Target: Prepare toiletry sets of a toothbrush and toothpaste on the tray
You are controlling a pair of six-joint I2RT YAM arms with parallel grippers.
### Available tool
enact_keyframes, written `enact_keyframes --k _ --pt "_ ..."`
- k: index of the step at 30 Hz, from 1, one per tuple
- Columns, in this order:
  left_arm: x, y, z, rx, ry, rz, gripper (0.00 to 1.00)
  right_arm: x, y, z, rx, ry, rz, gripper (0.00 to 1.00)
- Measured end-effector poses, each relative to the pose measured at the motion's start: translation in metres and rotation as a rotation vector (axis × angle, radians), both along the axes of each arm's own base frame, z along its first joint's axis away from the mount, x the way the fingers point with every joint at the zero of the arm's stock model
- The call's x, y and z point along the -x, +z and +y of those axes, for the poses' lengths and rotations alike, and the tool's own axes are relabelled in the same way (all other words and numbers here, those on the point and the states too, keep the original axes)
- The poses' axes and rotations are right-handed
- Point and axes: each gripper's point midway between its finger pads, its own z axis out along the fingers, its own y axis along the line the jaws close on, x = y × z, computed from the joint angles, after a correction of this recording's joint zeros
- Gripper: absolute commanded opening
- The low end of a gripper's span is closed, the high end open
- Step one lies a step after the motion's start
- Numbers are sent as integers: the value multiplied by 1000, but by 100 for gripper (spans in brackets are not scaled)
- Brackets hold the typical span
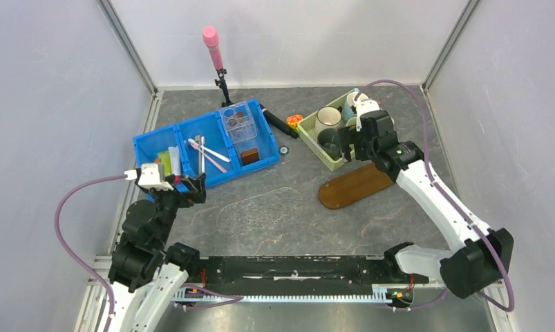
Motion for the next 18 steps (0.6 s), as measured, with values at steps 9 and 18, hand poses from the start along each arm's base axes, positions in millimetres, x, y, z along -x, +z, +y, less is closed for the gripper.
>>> enact_keyframes --k 9,18 --pt "-6 -19 -7 -16 -27 59 100 -18 -54 12 102 152 135 89" --pt "-6 -25 -11 -17 -46 71 100 -74 -92 4 121 213 196 70"
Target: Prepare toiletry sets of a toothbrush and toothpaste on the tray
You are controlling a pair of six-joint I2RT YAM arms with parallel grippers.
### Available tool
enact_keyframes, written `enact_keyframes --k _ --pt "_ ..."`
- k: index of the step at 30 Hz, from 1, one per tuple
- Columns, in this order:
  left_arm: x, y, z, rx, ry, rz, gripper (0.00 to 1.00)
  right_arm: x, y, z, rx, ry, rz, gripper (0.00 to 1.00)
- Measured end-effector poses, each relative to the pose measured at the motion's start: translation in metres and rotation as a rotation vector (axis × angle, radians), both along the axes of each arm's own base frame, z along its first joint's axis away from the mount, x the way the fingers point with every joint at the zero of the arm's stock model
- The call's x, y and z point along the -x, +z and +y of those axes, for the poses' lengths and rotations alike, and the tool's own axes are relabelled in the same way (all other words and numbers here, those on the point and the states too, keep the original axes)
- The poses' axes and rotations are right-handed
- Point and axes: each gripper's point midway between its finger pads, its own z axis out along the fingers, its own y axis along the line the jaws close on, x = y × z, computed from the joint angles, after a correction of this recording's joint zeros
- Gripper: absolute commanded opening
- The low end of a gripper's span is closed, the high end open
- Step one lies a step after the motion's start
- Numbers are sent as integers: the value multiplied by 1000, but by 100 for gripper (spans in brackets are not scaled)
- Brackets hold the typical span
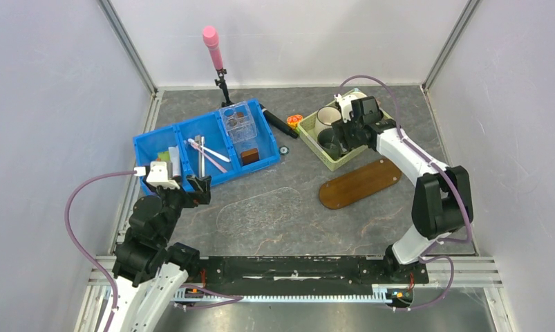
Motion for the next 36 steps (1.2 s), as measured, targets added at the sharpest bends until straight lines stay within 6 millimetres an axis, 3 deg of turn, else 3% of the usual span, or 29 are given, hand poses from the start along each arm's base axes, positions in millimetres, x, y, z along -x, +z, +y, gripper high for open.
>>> enact_keyframes --k 6,12,17,31,36 --pt "0 0 -3 2 -16 1 100 -19 11 14 -58 37 -25 65" --pt "0 0 -3 2 -16 2 100 -37 8 25 -91 35 -38 49" --pt "0 0 -3 2 -16 2 100 -37 -13 26 -101 6 14 42" --pt "0 0 -3 2 -15 2 100 -36 -37 26 -145 -87 47 25" --pt "0 0 -3 2 -15 1 100 -39 -36 24 -158 -138 33 8"
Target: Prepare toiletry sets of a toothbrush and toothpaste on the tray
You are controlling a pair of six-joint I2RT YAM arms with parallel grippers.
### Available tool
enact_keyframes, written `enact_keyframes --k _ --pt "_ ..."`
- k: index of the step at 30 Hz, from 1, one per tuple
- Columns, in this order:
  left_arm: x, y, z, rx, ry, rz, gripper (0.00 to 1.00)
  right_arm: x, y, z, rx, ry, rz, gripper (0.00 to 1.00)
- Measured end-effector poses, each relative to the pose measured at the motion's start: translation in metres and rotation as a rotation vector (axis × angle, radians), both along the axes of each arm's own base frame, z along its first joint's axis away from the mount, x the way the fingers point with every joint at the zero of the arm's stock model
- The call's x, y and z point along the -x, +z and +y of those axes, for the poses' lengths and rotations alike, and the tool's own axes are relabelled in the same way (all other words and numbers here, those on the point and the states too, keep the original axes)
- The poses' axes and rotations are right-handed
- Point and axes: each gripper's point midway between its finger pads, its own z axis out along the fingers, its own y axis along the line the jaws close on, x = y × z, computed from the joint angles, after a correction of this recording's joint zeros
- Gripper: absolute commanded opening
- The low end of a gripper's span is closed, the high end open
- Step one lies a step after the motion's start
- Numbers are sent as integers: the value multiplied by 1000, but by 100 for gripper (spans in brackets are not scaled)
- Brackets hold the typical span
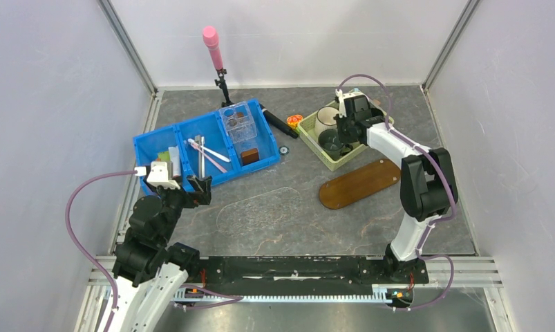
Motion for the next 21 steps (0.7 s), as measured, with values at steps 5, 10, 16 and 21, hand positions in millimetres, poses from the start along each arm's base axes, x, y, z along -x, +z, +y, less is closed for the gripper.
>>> enact_keyframes --k 5,10,16,21 --pt "0 0 -1 0 -6 0 100 1 1 -3 -9 -57 -2 0" --pt "1 0 -3 0 -16 -1 100 6 9 -4 -18 -98 -8 0" --pt "3 3 -4 5 -21 -14 100 19 29 -5 -49 -175 -10 0" --pt "5 6 -1 9 -11 -29 100 34 53 -12 -83 -278 -20 0"
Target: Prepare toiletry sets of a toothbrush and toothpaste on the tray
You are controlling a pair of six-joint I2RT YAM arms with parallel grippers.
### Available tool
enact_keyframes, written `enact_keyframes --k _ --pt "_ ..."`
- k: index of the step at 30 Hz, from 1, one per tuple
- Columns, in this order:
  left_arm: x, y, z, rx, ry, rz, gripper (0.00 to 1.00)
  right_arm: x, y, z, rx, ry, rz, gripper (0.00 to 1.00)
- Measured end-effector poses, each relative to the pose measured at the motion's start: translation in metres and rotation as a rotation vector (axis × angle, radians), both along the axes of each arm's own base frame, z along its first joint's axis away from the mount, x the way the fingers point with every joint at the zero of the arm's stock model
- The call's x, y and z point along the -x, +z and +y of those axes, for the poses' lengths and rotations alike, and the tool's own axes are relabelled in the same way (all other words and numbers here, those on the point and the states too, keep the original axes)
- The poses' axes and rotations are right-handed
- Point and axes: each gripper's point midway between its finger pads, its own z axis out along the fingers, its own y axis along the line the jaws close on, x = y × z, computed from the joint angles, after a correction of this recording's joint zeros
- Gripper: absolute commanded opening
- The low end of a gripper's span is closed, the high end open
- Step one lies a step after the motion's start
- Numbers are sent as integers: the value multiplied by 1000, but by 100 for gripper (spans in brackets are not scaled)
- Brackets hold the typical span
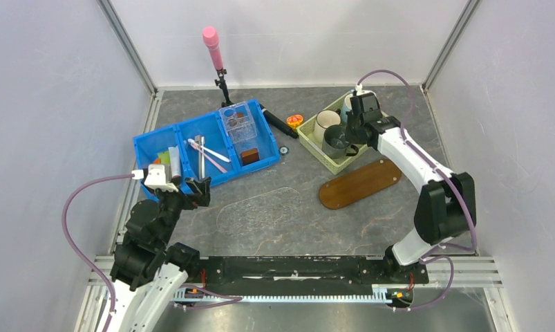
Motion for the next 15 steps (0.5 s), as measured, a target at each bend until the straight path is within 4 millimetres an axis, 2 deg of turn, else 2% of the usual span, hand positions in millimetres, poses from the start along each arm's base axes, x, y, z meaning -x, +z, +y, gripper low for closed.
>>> enact_keyframes --k 8,12,15 --pt "1 2 2 4 7 -13 100 33 45 -12 -54 -111 -35 0" --pt "2 3 0 5 -1 -15 100 50 54 -12 -84 -137 -39 0" --pt "3 4 0 6 -5 -20 100 70 51 -14 -107 -161 -29 0"
